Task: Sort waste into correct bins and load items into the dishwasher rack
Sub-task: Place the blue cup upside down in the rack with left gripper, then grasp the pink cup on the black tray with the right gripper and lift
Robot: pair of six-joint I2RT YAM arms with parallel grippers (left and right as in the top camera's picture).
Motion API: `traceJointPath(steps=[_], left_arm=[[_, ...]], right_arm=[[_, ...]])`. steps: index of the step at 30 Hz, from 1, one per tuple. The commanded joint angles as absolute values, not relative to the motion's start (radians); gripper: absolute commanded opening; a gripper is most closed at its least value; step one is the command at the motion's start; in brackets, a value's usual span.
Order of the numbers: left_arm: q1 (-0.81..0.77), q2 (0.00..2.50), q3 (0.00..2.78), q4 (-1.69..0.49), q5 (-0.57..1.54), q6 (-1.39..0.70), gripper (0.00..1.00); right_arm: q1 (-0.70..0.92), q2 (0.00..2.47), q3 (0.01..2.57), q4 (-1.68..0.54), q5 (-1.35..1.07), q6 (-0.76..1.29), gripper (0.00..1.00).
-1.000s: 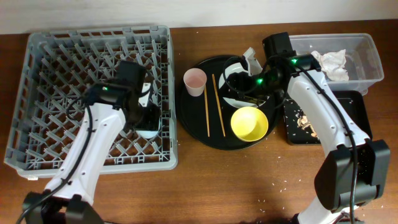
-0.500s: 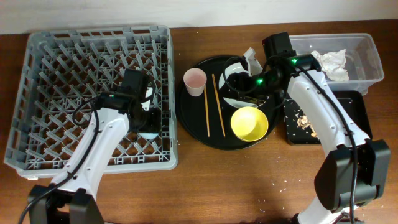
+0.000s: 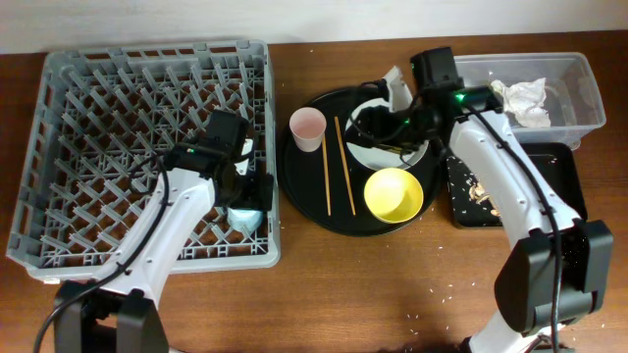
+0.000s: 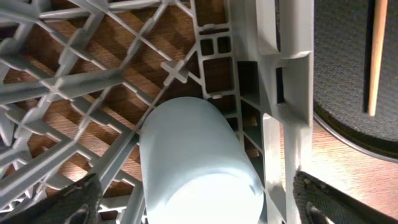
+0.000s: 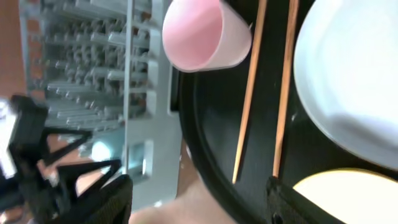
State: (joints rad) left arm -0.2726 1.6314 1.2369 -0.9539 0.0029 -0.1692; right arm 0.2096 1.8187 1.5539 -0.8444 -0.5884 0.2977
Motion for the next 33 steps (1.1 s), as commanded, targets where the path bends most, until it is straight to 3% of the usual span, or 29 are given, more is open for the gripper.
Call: traceJointPath(steps=[1,5,15,19,25,30,33], left_arm=[[-0.272,1.64,1.293,-0.986,0.011,-0.167,0.99],[-0.269,1.64,1.397,-1.068,0.011,-0.168,0.99],[-0.218,1.64,1.674,-1.229,0.047,-0.167,0.99],[-0.202,1.64,1.681,-1.226,0.03,-0.163,0.99],[-0.2,1.64,1.681,-1.228,0.03,-0.163,0.99],[-0.2,1.64,1.681,-1.229,0.03,-0.164,0.99],[-0.2,1.64,1.681,-1.229,0.03,-0.164,0.99]], right_arm=[[0.282,1.826,1.554,-0.793,-0.409,0.385,0.69],[0.357,1.839,1.554,-0.705,-0.232,0.428,0.68],[0.398,1.99,1.554,-0.515,-0.219,0.526,0.57],[0.398,2.056,1.554,-0.442,-0.24,0.533,0.48],[0.399,2.103,1.554,-0.392,-0.253,0.567,0.22],[0.399,2.12,1.554,-0.397,-0.254,0.567,0.18],[0.399,2.129,1.554,-0.41,-0.254,0.567,0.1]])
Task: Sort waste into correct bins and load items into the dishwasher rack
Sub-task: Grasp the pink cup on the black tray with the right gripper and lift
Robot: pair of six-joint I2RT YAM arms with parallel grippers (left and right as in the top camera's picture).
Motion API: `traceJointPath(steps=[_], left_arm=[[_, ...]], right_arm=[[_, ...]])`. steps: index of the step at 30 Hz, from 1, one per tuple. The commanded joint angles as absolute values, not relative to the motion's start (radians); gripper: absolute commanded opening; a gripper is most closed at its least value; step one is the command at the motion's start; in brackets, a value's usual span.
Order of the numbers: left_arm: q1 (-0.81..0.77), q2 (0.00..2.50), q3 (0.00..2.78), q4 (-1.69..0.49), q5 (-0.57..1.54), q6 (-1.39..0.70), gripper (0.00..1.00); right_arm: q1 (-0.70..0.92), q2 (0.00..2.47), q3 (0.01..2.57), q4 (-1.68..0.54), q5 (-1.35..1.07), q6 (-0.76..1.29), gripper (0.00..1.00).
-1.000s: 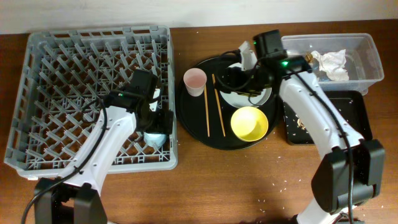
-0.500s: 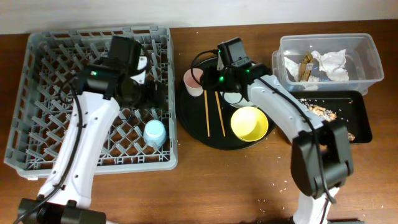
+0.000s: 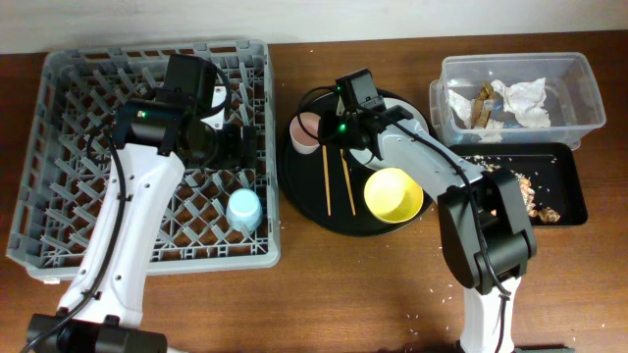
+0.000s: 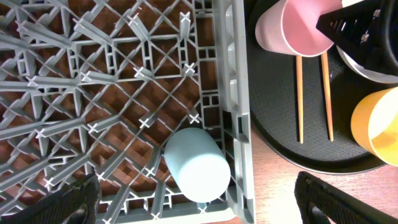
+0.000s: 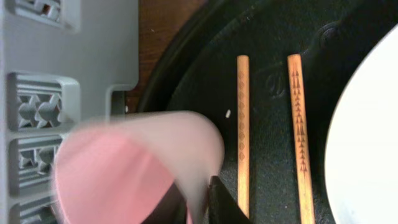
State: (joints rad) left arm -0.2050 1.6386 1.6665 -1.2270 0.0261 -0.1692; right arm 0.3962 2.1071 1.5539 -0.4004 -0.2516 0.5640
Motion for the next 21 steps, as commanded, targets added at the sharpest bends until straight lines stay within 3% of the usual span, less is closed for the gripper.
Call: traceJointPath(steps=[1,7,10,17,21], left_arm=[[-0.2,1.64,1.681,-1.229,0.03,-0.164,0.99],[-0.2,1.64,1.681,-1.229,0.035,-0.164,0.99],[-0.2,1.64,1.681,-1.227,0.096,-0.163,0.99],[-0.2,1.702,1.673,-1.132,0.538,-0.104,0.99],[-0.192,1.771,1.671,-1.08,0.751,-0.104,0.99]], right_arm=[[0.399,2.129,1.554,-0.415,-0.254,0.566,0.04],[0.384,2.098,1.555,-0.462,-0.308,0.562,0.04],[0.341,2.018,1.555,-0.499,-0.496,0.487,0.04],[0.2,1.874,1.555,-0.527,-1.084,0.426,0.04],[0.176,1.869,1.554,-0.529,-1.273,0.406,0.04]])
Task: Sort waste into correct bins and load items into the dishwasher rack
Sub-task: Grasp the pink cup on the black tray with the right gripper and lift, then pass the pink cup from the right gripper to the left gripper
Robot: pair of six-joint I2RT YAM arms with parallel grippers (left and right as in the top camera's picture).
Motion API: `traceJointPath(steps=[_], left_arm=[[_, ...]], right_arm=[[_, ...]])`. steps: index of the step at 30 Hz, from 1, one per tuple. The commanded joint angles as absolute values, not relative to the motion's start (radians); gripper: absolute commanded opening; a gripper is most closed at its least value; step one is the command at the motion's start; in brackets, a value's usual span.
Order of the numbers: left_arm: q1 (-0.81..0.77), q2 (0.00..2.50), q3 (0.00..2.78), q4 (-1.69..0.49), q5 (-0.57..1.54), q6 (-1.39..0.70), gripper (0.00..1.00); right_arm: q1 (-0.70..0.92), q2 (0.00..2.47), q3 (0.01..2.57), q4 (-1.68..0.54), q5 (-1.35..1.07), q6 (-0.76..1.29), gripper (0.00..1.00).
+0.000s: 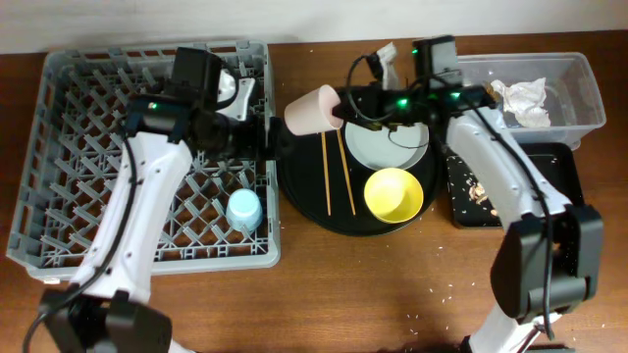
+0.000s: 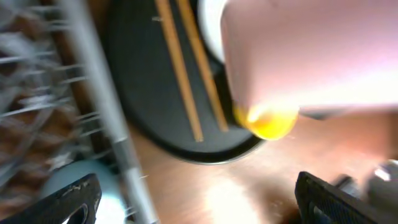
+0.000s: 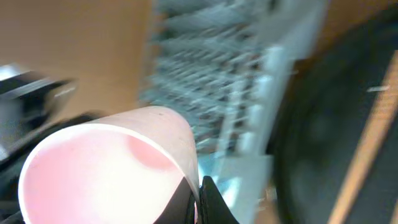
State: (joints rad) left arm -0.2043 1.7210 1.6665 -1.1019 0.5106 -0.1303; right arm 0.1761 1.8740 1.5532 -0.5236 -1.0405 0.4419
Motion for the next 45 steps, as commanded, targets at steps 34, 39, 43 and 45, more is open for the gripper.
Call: traceJointPath(steps=[34,39,43,45], left_arm=[[-0.043,1.806,1.671,-1.085,1.572,0.107,0.99],[-0.043,1.806,1.671,-1.085,1.571,0.107,0.99],[-0.043,1.806,1.671,-1.085,1.543,0.107,0.99],[-0.043,1.806,1.671,-1.085,1.526,0.107,0.99]], right_arm=[[0.187,1.818,1.556,-0.219,-1.426,0.537,0.04],[0.179,1.818,1.556,-0.196,-1.43,0.56,0.04],[0.156,1.818,1.556,-0.175,-1.431,0.567,0.04],[0.154,1.818,1.556,-0.175,-1.431,0.567,0.04]])
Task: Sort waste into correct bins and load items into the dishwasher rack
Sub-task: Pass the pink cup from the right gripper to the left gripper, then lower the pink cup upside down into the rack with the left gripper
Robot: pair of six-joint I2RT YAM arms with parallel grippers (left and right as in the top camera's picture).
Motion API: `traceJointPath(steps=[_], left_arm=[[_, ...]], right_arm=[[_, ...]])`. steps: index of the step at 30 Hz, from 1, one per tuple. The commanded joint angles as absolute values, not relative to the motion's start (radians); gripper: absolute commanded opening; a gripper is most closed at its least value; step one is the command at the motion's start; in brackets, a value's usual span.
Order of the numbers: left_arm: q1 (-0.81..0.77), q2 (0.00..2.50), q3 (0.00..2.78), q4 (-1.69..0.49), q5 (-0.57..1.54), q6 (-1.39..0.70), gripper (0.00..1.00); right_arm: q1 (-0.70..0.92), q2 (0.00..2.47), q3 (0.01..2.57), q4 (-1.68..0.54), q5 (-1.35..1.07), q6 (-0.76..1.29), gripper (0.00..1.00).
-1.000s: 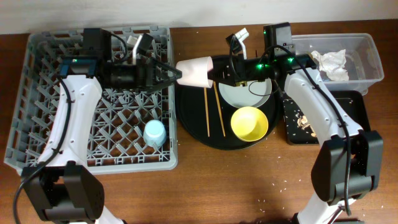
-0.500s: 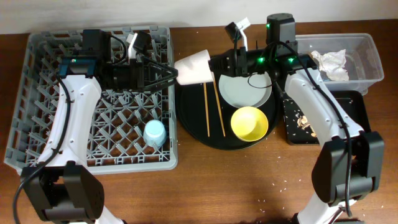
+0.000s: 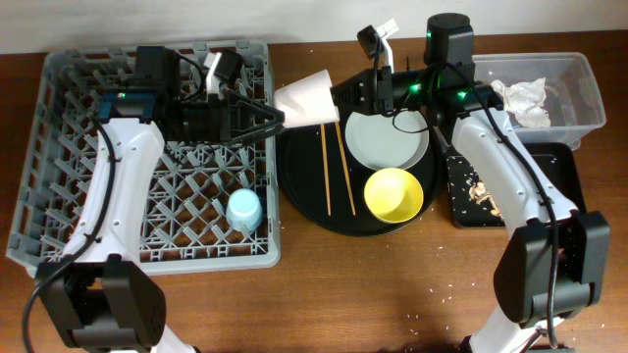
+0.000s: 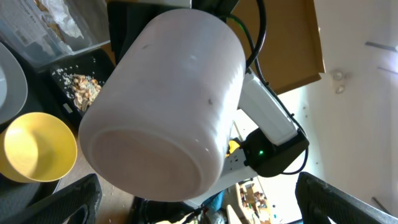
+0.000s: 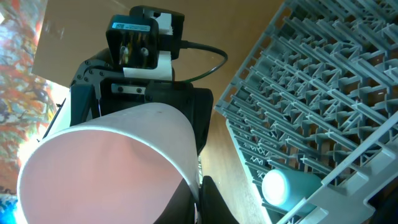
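Observation:
A pale pink cup lies on its side in the air between the rack and the black round tray. My right gripper is shut on its rim; the right wrist view looks into the cup, with the fingers pinching the wall. My left gripper points at the cup's base, open. In the left wrist view the base fills the middle, and the fingers stand wide apart at the frame's lower corners. A light blue cup lies in the grey dishwasher rack.
On the black round tray are a white plate, a yellow bowl and two chopsticks. A clear bin with crumpled paper stands at the back right. In front of it is a black tray with food scraps.
My left arm has drawn back to the left and its open gripper now points level at the cup's base. The right gripper still holds the pink cup, now a little higher and further left.
My left gripper was open over the blue cup in the rack and the right was open over the tray. Then the right was shut on the pink cup's rim on the tray. Then it held the cup tilted in the air, and now sideways before the left gripper.

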State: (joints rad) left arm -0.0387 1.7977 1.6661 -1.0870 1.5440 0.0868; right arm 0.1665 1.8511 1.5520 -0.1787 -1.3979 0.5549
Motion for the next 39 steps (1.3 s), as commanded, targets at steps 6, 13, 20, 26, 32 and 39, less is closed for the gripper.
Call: traceJointPath(steps=[6,13,20,26,32,39], left_arm=[[-0.043,1.806,1.671,-1.084,1.544,0.107,0.99],[-0.043,1.806,1.671,-1.085,1.574,0.106,0.92],[-0.043,1.806,1.671,-1.086,1.574,0.106,0.77],[-0.043,1.806,1.671,-1.086,1.574,0.106,0.57],[-0.022,1.806,1.671,-1.085,1.504,0.107,0.55],[0.045,1.801,1.682,-1.091,0.989,0.09,0.54]], right_arm=[[0.199,1.82,1.556,-0.176,-1.413,0.566,0.04],[0.31,1.828,1.556,-0.203,-1.228,0.566,0.04],[0.347,1.832,1.556,-0.221,-1.105,0.587,0.04],[0.347,1.832,1.556,-0.234,-1.105,0.589,0.16],[0.324,1.832,1.556,-0.263,-1.106,0.588,0.7],[0.255,1.833,1.556,-0.526,-1.005,0.487,0.82]])
